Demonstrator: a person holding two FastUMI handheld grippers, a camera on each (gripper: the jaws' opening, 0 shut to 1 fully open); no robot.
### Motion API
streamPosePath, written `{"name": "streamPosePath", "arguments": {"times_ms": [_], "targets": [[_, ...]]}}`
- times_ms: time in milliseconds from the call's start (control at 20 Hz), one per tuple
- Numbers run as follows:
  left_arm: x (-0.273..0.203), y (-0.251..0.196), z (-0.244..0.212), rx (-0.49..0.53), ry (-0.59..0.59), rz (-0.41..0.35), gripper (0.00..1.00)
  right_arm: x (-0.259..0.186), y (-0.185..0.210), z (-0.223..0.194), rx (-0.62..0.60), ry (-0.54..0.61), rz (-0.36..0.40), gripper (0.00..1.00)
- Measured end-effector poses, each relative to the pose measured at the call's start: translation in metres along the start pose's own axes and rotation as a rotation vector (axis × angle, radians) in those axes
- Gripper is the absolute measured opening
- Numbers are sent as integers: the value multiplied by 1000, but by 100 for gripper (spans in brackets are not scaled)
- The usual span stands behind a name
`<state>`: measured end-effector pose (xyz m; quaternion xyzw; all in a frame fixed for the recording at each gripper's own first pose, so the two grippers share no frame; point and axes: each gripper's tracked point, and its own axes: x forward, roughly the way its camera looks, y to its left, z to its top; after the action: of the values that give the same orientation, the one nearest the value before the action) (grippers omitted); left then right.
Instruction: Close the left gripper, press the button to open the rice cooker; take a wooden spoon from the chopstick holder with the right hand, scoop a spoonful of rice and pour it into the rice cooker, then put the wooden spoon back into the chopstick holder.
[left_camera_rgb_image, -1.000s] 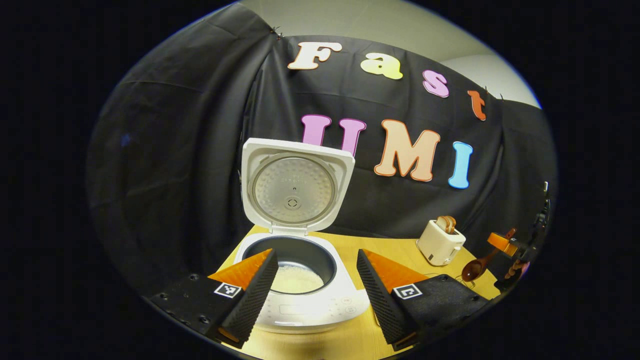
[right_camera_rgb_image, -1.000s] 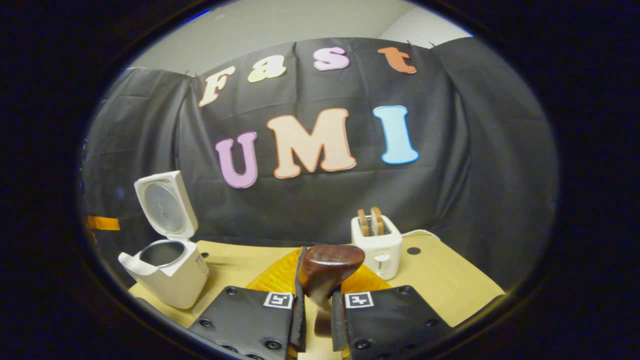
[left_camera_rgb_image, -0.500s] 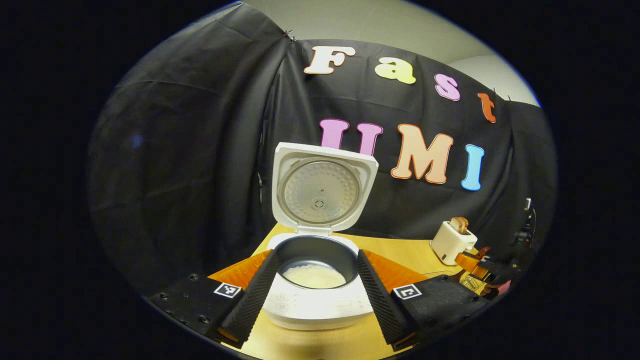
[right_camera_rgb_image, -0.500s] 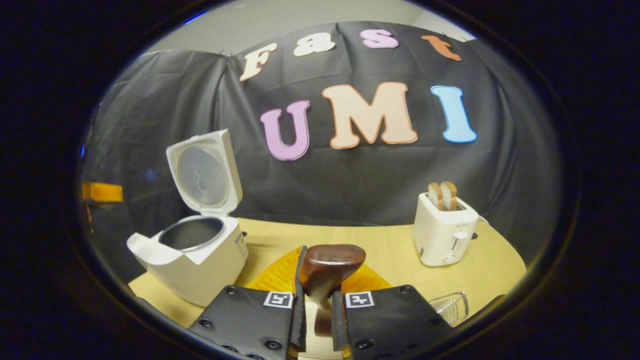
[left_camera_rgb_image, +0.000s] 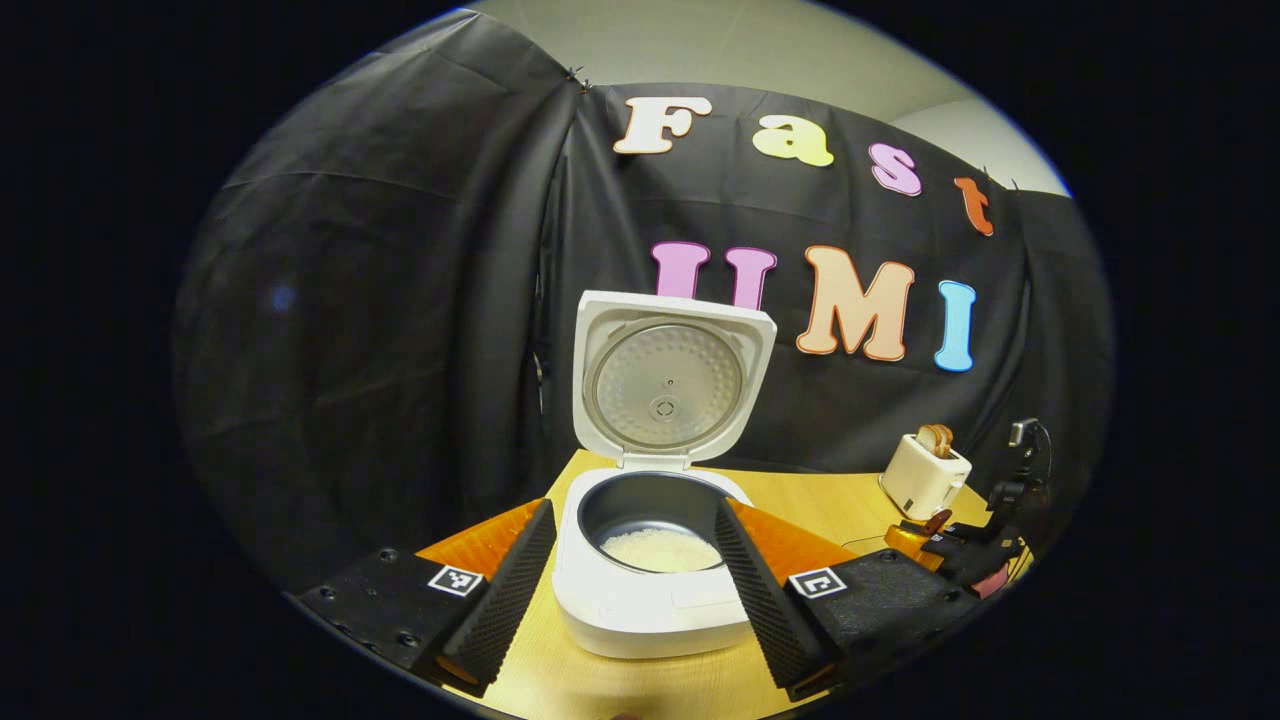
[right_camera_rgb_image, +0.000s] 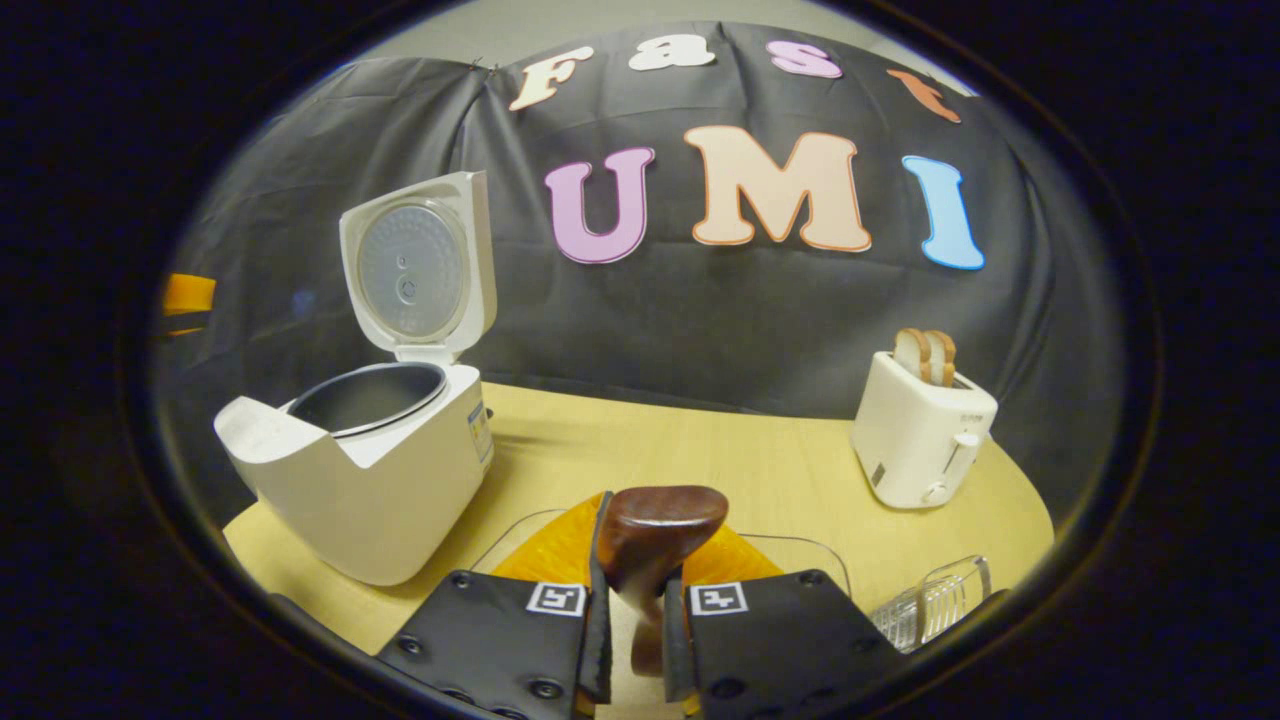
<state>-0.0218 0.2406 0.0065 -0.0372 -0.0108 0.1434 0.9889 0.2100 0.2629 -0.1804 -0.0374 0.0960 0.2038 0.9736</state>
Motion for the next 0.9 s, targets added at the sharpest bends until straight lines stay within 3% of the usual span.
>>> {"name": "streamPosePath", "arguments": {"times_ms": [400, 600, 900], "targets": [[1, 2, -3, 1, 3, -16, 95, -7, 26, -3, 206, 49, 71, 24], [-1, 2, -8, 19, 15, -11, 95, -13, 12, 9, 374, 57, 76, 24], [-3, -3, -8, 14, 13, -22, 95, -27, -15, 40, 513, 4, 58, 25]]}}
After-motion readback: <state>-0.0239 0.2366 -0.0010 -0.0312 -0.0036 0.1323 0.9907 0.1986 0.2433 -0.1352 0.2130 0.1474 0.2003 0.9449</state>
